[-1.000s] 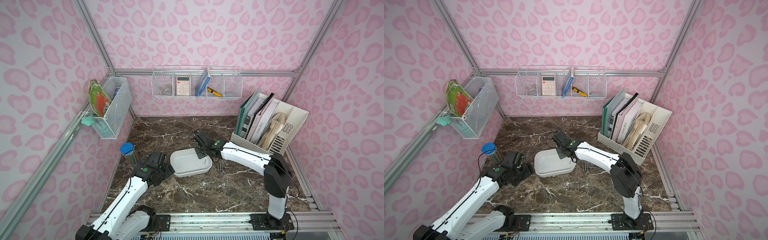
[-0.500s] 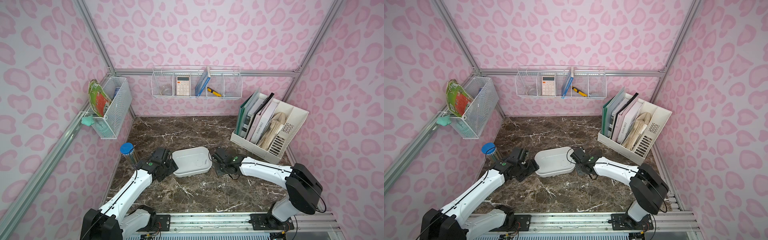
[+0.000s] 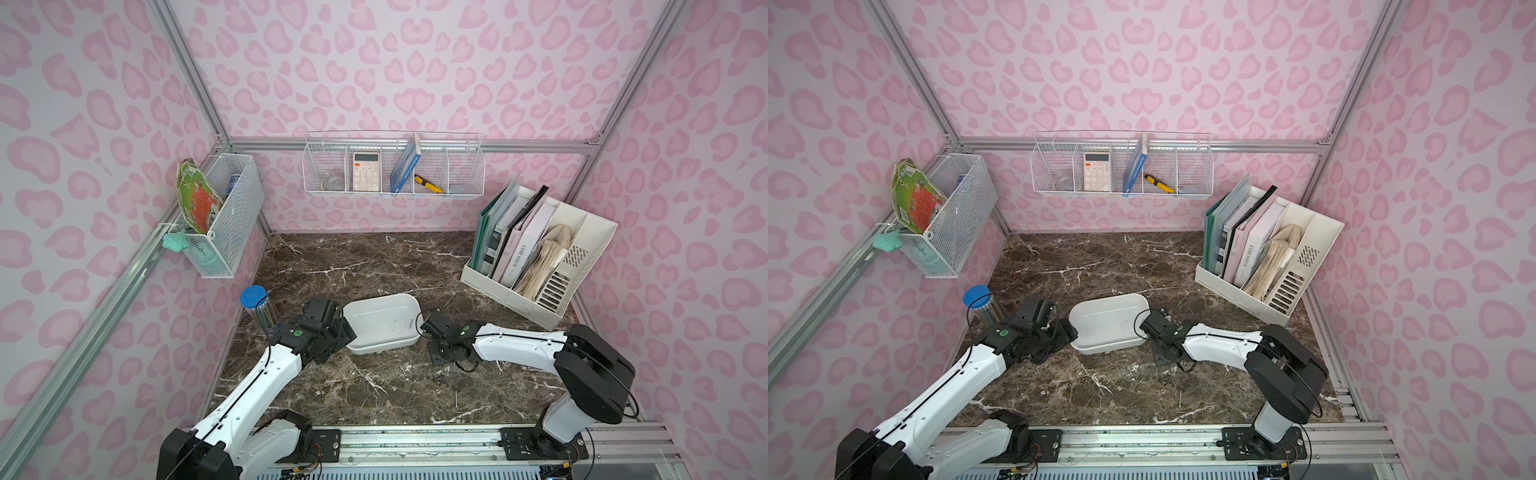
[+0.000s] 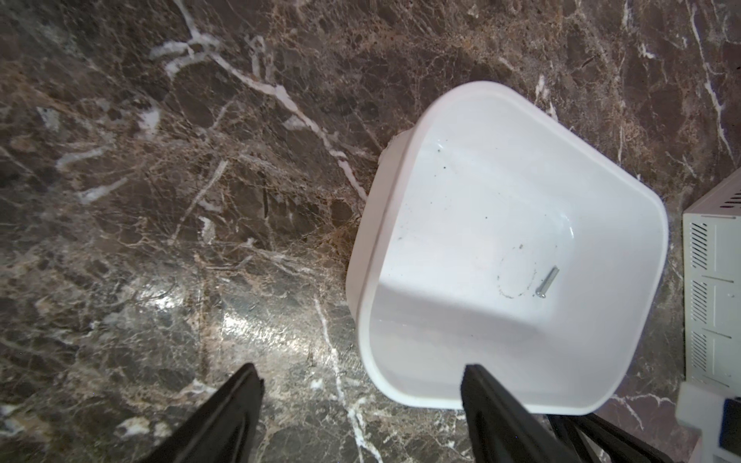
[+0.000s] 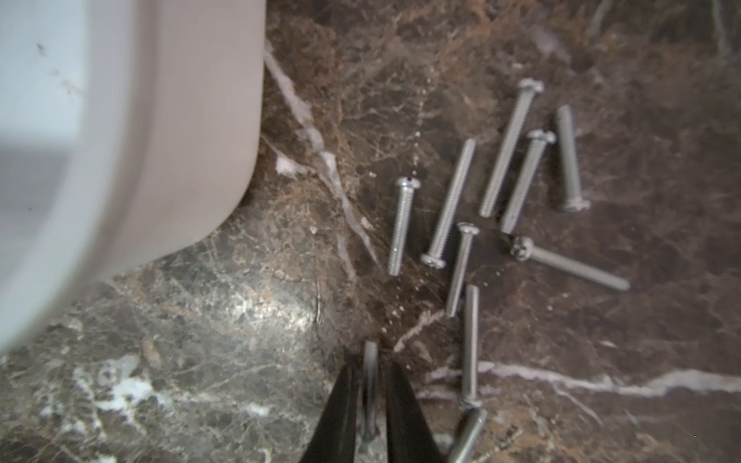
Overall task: Take out the screws from the storage box
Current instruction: Place the screw at the center of the board.
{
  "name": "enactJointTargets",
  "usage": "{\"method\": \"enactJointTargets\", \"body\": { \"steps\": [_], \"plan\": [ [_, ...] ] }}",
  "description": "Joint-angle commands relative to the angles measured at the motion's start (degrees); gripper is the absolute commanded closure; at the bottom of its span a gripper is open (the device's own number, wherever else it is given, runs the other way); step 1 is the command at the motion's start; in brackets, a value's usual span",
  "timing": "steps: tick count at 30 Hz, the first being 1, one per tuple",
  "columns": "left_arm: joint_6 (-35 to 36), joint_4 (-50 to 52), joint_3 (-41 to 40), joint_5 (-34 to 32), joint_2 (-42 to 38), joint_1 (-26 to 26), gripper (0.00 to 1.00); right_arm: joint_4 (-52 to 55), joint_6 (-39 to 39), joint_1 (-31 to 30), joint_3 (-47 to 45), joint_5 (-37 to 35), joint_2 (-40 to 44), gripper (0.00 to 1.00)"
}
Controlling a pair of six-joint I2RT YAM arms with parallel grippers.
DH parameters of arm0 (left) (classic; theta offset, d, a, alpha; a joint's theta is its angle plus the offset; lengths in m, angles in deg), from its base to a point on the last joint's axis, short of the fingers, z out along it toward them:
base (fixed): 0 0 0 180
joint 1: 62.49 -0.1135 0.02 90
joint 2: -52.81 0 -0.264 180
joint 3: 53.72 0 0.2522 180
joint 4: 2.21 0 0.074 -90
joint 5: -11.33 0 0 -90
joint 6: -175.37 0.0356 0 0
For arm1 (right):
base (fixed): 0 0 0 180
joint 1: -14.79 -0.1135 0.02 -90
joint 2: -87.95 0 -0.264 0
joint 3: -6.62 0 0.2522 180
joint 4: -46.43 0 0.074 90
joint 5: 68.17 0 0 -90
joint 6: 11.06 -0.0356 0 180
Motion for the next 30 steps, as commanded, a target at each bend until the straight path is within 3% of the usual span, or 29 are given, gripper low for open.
{"method": "enactJointTargets", "body": {
  "steps": [1, 8, 13, 18, 24, 30],
  "plan": [
    [0.9, 2.0, -0.3, -1.3, -0.4, 0.0, 0.17, 1.8, -0.2, -0.1, 0.7, -1.1, 0.4, 0.75],
    [1.5, 4.2, -0.1, -3.0, -2.9, 0.0, 0.16, 6.5, 2.0, 0.9, 6.9, -2.5, 5.2, 0.71],
    [2.6, 5.3, -0.1, -3.2, -3.4, 0.0, 0.16, 3.7, 6.8, 6.8, 13.2, 4.4, 5.9, 0.66],
    [3.2, 6.9, -0.1, -4.7, -3.8, 0.0, 0.16, 2.4, 11.0, 11.8, 22.8, 11.6, -2.0, 0.57],
    [3.2, 8.3, -0.1, -6.3, -5.0, 0.0, 0.16, 8.1, 13.9, 12.7, 34.0, 11.4, -14.0, 0.56],
    [3.3, 9.1, -0.5, -7.0, -6.0, 0.0, 0.15, 8.5, 14.7, 12.3, 36.3, 12.4, -19.2, 0.57]
  ]
}}
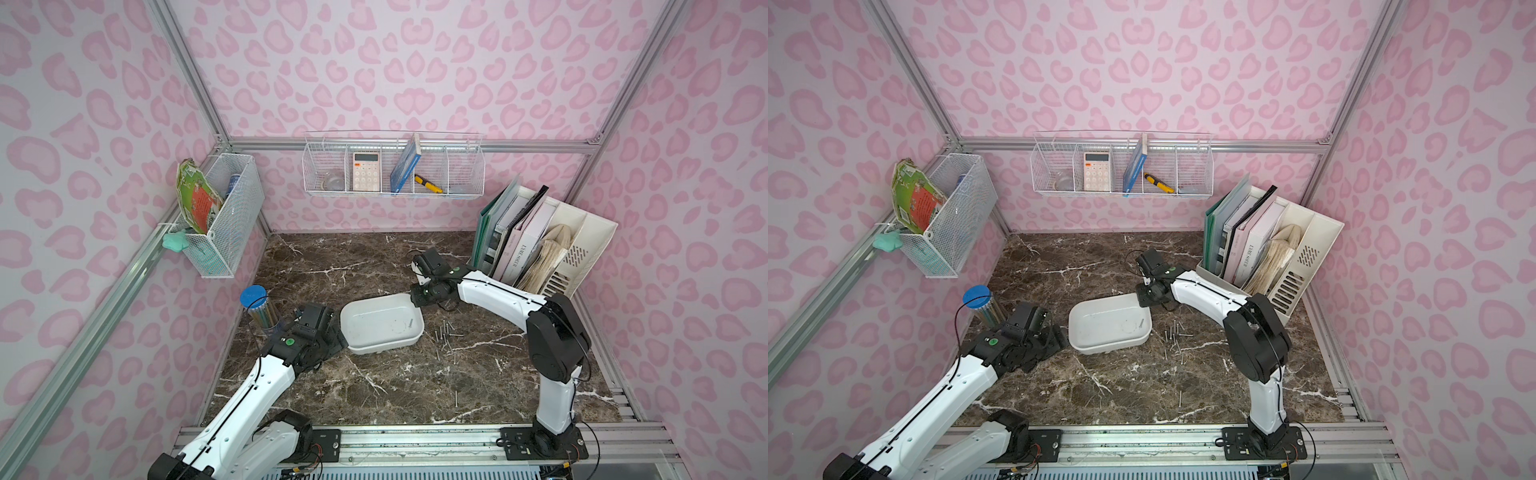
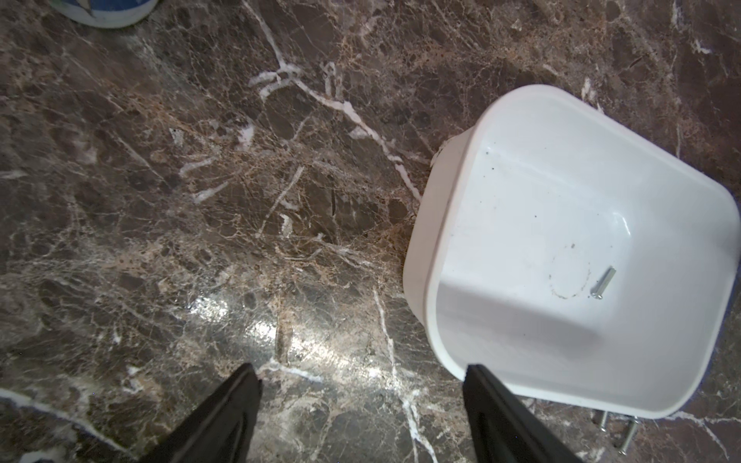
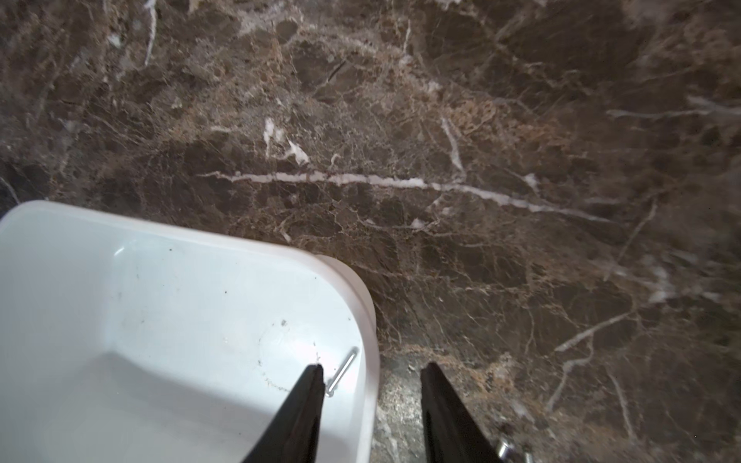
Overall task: Take out the screws from the storage box
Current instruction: Place the screw at the center of the board, then adjust the storage box at the center of the board.
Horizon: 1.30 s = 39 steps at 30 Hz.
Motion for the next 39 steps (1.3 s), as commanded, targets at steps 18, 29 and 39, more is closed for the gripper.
{"method": "enactJointTargets", "body": {
  "steps": [18, 29, 39],
  "plan": [
    [0.1, 5.7, 2.9, -1.1, -3.0, 0.0, 0.15, 23.9, 1.5, -3.7, 22.9, -2.7, -15.9, 0.97],
    [0.1, 9.4, 5.6, -3.5, -9.6, 0.0, 0.14, 36.8, 5.1, -0.2, 26.5, 14.1, -16.5, 1.00],
    [0.2, 9.9, 5.1, -2.8, -10.4, 0.0, 0.14, 31.9, 3.1, 0.3, 24.5, 18.8, -14.8, 1.00]
  ]
}}
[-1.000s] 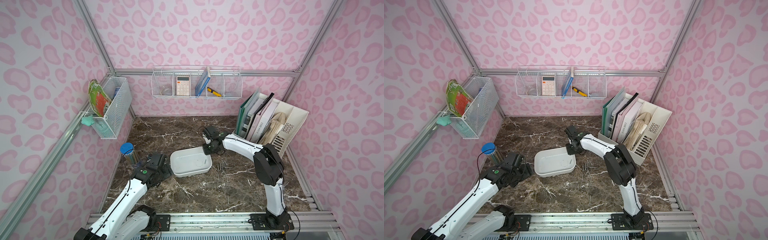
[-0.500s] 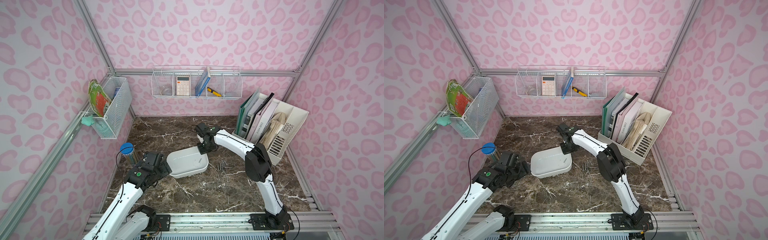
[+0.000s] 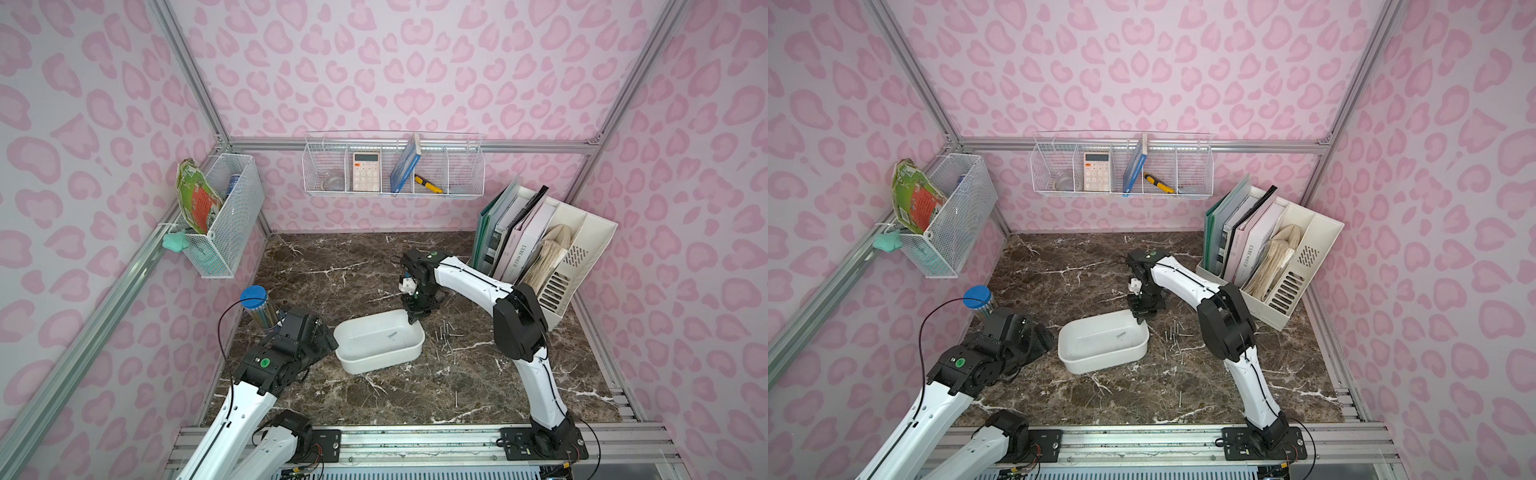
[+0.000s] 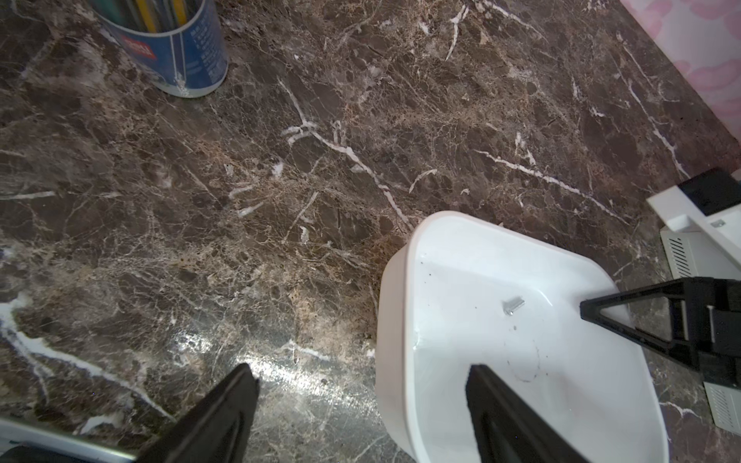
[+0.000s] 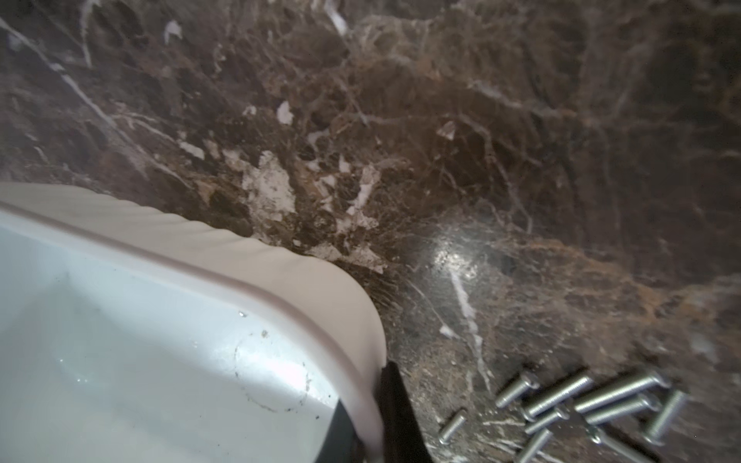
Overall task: Take out the screws from the storage box
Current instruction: Adjust the storage box at the center of the board.
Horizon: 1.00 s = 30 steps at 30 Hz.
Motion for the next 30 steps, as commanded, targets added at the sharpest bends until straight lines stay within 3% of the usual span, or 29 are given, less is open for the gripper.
{"method": "enactJointTargets", "body": {
  "steps": [1, 5, 22, 30],
  "plan": [
    [0.1, 1.1, -0.2, 0.0, 0.2, 0.0, 0.14, -1.8, -1.9, 0.1, 0.0, -2.4, 1.1, 1.00],
    [-0.1, 0.1, -1.0, 0.8, 0.8, 0.0, 0.14, -5.9, -3.8, -0.5, -3.4, -10.3, 3.3, 1.00],
    [-0.7, -3.4, -3.4, 2.4, 4.0, 0.0, 0.14, -11.3, -5.7, -4.4, -7.2, -20.5, 2.8, 1.00],
    [-0.4, -3.6, -3.7, 2.4, 5.1, 0.0, 0.14, -13.4, -6.1, -4.8, -7.5, -22.6, 4.6, 0.78]
  ]
}}
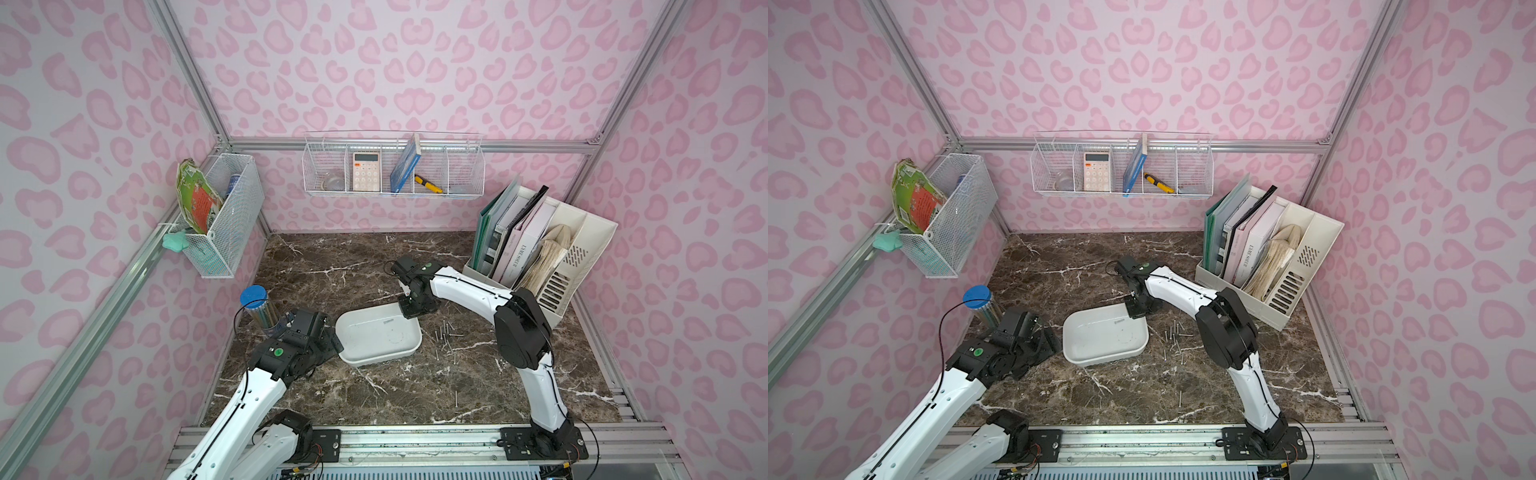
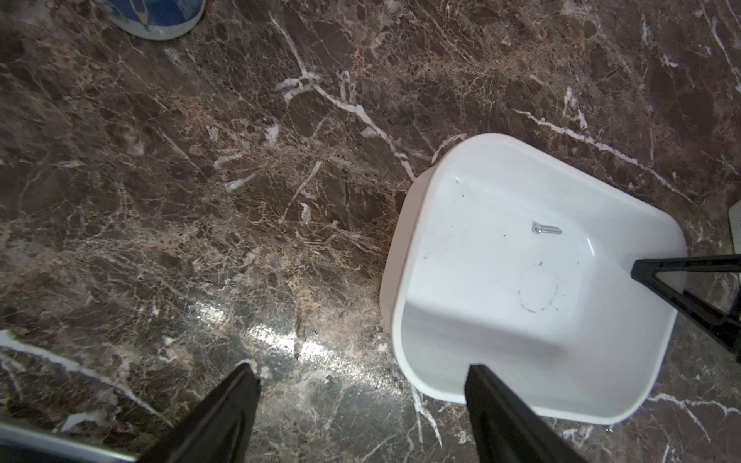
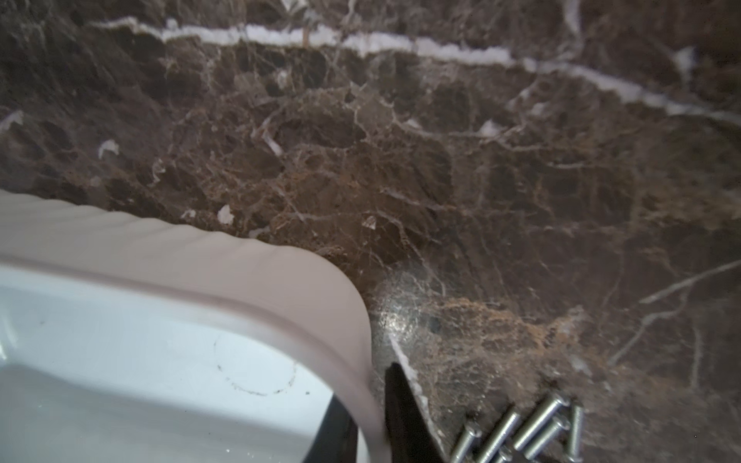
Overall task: Take out the screws from the storage box
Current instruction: Adjust the storage box at the center of the board.
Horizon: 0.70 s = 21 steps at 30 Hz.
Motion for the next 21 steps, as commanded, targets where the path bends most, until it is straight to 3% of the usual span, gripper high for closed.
{"method": "enactJointTargets", "body": {
  "steps": [1, 5, 10, 17, 21],
  "plan": [
    [-0.2, -0.7, -0.2, -0.1, 0.1, 0.0, 0.14, -1.1, -0.4, 0.0, 0.0, -2.7, 0.9, 0.77],
    [-0.2, -0.8, -0.2, -0.2, 0.2, 0.0, 0.14, -0.8, 0.1, 0.1, 0.0, -4.7, 2.0, 0.74],
    [-0.1, -0.6, -0.4, -0.6, 0.1, 0.0, 0.14, -2.0, -0.2, 0.0, -0.3, -6.9, 5.3, 0.78],
    [-0.3, -0.6, -0.8, -1.6, 0.0, 0.0, 0.15, -0.4, -8.9, -3.6, 0.4, -13.9, 8.3, 0.80],
    [-0.8, -1.1, -1.4, -2.3, -0.7, 0.0, 0.15, -5.5, -14.0, -6.2, -0.5, -13.3, 9.0, 0.79]
  ]
}}
